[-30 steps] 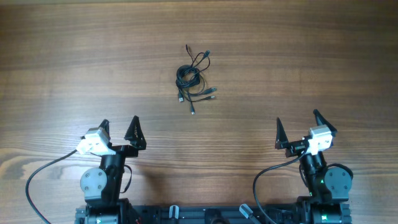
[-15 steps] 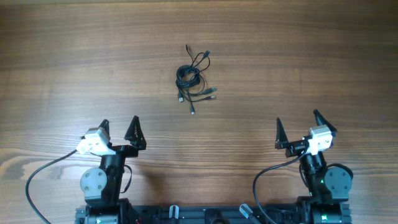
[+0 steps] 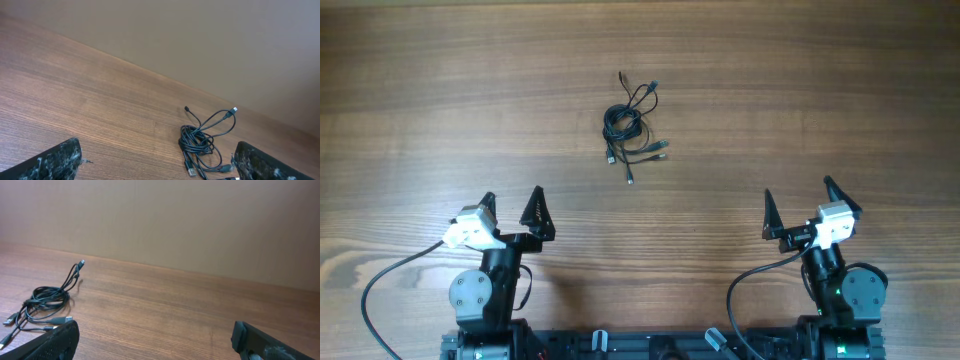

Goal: Untangle cables

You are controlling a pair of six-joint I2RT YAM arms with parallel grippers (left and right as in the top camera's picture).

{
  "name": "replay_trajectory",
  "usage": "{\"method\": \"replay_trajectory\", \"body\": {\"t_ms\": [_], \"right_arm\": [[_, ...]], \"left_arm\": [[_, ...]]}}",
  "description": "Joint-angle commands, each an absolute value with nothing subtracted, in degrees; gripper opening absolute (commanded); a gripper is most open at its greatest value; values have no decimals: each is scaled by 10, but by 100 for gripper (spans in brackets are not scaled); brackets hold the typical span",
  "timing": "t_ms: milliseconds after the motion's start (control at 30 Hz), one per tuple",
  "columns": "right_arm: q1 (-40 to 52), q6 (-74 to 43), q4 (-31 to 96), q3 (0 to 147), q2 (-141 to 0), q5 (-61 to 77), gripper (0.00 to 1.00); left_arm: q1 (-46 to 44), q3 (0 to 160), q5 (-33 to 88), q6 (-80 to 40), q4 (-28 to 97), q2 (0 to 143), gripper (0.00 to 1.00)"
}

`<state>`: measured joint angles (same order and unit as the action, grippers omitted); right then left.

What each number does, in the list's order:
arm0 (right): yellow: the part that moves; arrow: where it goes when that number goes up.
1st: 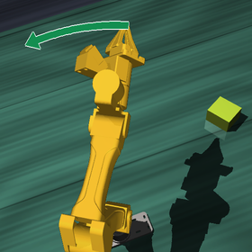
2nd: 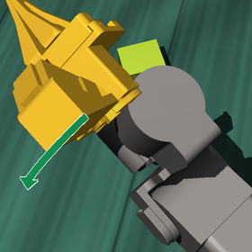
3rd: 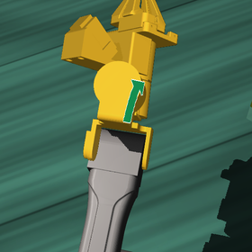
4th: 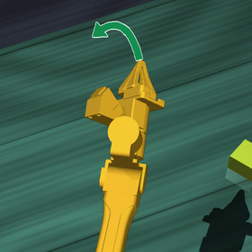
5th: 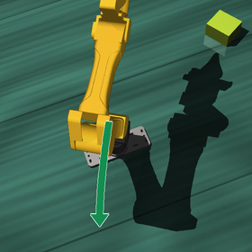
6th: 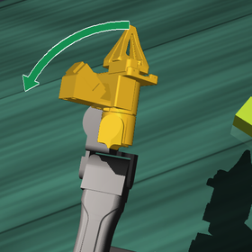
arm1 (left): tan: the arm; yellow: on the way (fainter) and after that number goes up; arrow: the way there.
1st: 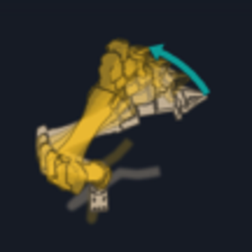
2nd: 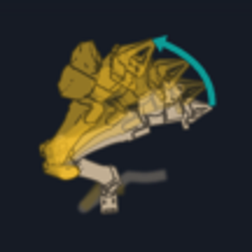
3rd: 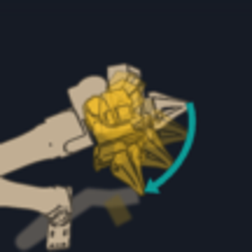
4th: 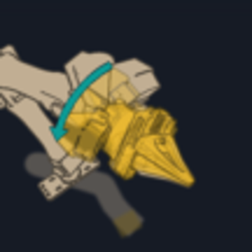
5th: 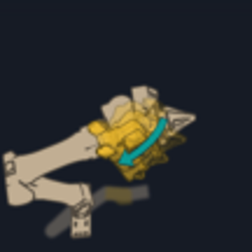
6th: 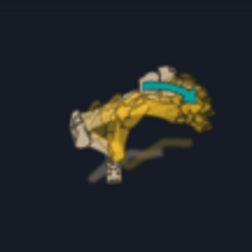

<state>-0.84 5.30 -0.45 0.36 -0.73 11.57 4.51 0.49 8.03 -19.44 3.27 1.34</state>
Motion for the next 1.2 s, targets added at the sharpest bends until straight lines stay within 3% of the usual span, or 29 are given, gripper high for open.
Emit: {"method": "replay_trajectory", "body": {"t_ms": [0,767,967,1167], "right_arm": [[-6,60,-8,3,-2,123,100],[-6,60,-9,3,-2,116,100],[-6,60,-8,3,-2,116,100],[-6,5,-12,3,-2,117,100]], "left_arm": [[47,3,93,-199,35,15,100],[47,3,93,-199,34,15,100],[47,3,64,-198,-17,15,100],[47,10,142,-200,-92,15,100]]}}
